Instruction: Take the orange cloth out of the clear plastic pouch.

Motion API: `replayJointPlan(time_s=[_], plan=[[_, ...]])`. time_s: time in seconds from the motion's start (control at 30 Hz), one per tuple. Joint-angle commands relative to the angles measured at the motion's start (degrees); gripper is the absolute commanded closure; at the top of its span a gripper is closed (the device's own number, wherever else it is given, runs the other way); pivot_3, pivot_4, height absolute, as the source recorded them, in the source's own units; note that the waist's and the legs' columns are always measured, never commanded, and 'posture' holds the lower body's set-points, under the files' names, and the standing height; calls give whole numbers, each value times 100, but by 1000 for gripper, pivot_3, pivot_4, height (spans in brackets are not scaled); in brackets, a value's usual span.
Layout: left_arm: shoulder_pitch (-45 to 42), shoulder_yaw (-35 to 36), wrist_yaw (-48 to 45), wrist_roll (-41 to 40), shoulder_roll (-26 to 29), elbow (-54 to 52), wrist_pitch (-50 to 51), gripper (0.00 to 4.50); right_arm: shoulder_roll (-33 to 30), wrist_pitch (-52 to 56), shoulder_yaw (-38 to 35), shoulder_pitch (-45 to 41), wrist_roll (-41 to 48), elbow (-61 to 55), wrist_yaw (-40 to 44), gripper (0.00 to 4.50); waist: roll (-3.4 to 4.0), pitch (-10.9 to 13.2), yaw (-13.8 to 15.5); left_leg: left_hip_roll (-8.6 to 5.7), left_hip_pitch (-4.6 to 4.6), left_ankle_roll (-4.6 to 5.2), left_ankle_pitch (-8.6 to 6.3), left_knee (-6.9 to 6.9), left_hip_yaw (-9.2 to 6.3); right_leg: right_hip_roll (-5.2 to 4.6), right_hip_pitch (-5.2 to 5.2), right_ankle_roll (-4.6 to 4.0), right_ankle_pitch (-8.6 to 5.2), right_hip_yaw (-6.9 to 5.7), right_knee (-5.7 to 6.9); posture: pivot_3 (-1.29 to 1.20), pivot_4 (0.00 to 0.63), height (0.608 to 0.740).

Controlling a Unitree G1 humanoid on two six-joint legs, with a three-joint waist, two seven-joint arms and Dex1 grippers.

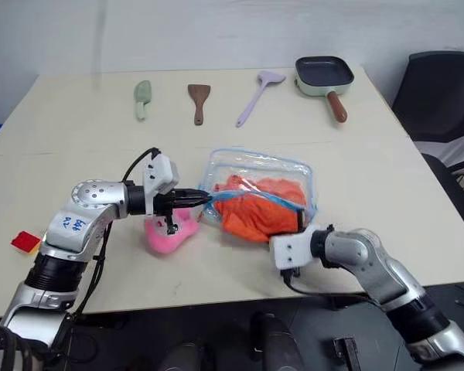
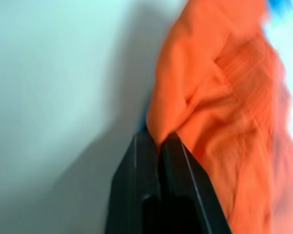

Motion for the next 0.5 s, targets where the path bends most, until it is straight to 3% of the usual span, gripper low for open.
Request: replayJointPlan(time_s=[0.03, 0.3, 0.5], plan=[[-197, 98, 228, 250, 9, 232, -297, 4500, -449, -510, -176, 325, 346, -339, 510, 4485, -2, -1, 1, 0, 0, 0, 0, 0, 0, 0, 1, 1, 1, 0, -2, 0, 150, 740], [-364, 153, 342, 432, 18, 666, -562, 4500, -1083, -481, -1002, 1104, 539, -312, 564, 4485, -3, 0, 4, 1, 0, 0, 0, 1, 2, -1, -1, 2, 1, 1, -1, 0, 150, 740], [-249, 194, 102, 564, 435, 600, -767, 4500, -1477, -850, -1903, 1396, 147, 1084, 178, 4485, -3, 0, 2, 1, 2, -1, 0, -1, 9, -2, -3, 1, 1, 4, 0, 0, 150, 740]])
